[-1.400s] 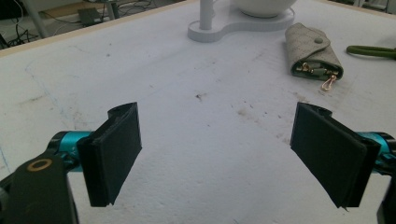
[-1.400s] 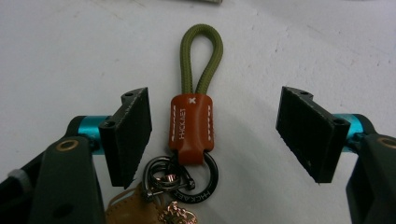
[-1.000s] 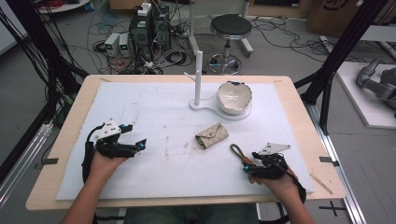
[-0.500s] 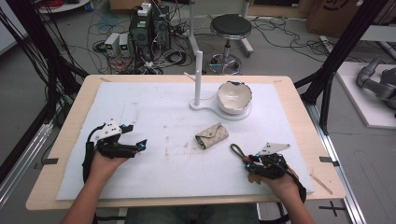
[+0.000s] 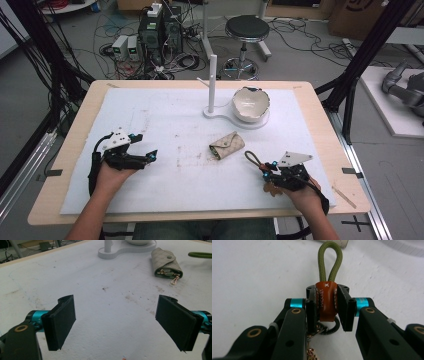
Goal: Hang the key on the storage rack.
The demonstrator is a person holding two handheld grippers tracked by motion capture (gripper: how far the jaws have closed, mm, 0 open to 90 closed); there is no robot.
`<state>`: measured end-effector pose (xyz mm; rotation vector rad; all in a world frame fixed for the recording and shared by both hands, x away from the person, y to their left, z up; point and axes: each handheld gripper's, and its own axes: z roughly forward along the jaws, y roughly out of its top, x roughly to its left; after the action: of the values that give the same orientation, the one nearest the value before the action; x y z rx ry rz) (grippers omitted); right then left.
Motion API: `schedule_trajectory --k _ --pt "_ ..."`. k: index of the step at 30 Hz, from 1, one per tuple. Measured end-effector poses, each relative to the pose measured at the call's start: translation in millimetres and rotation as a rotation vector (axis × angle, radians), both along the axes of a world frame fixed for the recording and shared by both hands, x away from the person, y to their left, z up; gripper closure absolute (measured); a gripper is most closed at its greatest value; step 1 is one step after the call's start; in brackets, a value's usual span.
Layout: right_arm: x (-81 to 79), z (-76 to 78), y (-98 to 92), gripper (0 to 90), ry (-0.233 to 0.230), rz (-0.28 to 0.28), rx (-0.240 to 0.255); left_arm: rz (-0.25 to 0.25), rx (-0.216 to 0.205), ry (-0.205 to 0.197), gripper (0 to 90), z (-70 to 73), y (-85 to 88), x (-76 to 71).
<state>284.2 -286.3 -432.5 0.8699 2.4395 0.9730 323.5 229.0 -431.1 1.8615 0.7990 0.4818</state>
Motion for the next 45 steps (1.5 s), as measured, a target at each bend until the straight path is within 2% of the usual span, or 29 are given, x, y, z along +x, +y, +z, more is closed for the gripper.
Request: schedule_trajectory --k 1,8,17,26,30,39,45 --pt "-0.2 4.3 -1.1 72.4 -0.022 -0.005 0.014 -0.001 -0.001 0.0 16.3 0.0 0.0 -0.4" --pt "4.4 15.6 -4.0 72.4 -0.054 -0.022 0.068 0.0 -0.002 -0.001 16.3 0.0 0.8 -1.8" --pt "19.0 44.5 2.1 72.3 -0.129 -0.035 0.135 0.003 -0.01 -0.005 16.4 1.2 1.2 -2.8" --pt "38.4 73.0 16.9 72.3 -0.204 -0.033 0.14 0.003 -0.012 -0.009 16.3 2.4 1.5 -3.8" --pt "46.8 83.9 24.7 72.3 -0.223 -0.027 0.142 0.006 -0.012 -0.007 16.4 2.1 2.2 -3.6" --pt "66.5 106.6 46.3 72.3 -0.245 -0.015 0.145 0.005 -0.014 -0.007 16.4 2.1 1.9 -3.7" --pt "78.3 116.2 56.6 72.3 -0.258 -0.009 0.14 0.005 -0.017 -0.005 16.3 1.9 2.3 -3.5"
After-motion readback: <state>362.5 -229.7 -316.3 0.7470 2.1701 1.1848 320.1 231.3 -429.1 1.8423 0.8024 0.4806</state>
